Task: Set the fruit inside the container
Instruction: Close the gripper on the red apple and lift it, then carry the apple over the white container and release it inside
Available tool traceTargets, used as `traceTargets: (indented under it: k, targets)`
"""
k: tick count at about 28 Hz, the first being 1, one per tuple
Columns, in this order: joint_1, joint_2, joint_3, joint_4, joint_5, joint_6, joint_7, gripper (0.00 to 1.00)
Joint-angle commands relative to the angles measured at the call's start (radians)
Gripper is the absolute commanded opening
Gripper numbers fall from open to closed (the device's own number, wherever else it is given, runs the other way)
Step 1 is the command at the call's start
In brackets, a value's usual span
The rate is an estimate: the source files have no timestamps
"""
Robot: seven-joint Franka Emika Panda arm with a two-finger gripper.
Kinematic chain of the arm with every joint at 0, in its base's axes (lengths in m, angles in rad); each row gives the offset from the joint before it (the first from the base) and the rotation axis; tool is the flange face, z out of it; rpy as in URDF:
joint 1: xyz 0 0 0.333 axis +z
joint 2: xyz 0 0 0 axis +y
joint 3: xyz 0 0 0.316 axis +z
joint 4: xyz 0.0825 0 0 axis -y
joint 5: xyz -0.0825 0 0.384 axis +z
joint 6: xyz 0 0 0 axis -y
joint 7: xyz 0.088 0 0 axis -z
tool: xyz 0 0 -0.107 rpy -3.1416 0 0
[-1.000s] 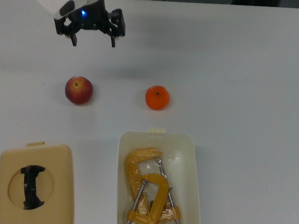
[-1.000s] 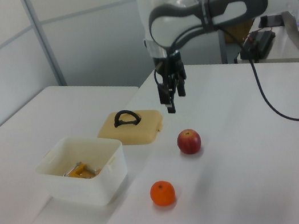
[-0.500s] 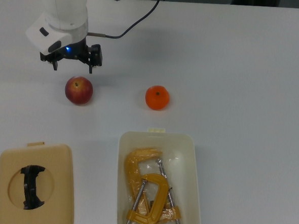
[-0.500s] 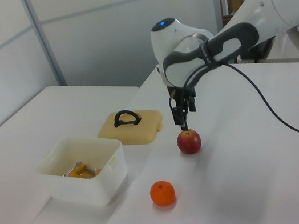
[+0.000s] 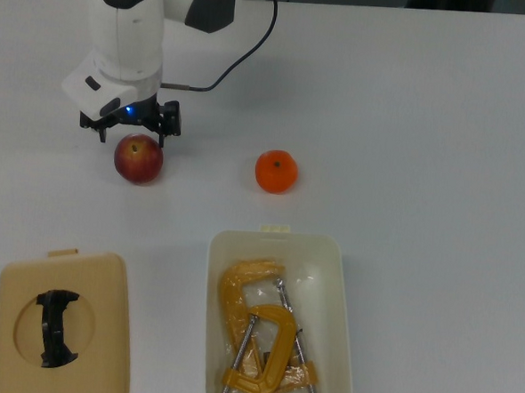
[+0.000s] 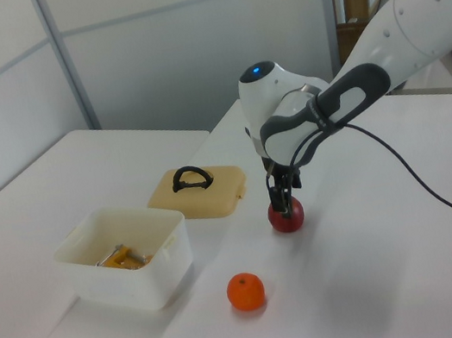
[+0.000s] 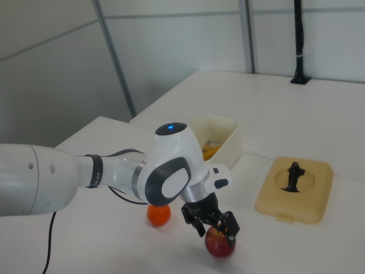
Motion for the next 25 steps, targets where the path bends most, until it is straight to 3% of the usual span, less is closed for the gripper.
traceTargets:
  k: [1,8,9,12,14,19,24,25]
  targets:
    - [0.036,0.045,-0.010,-0.005,-0.053,0.078,0.098,1.00]
    - [0.050,0.085,0.011,0.006,-0.100,0.095,0.171,1.00]
    - [0.049,0.091,0.016,0.007,-0.102,0.095,0.171,0.96]
    - [0.049,0.094,0.019,0.010,-0.102,0.095,0.172,0.25]
    - [0.049,0.088,0.019,0.029,-0.097,0.092,0.181,0.00]
    - [0.045,0.051,0.019,0.069,-0.084,0.081,0.211,0.00]
    - [0.047,0.025,0.019,0.174,0.019,0.058,0.250,0.00]
    - [0.049,0.029,0.021,0.226,0.056,0.043,0.270,0.00]
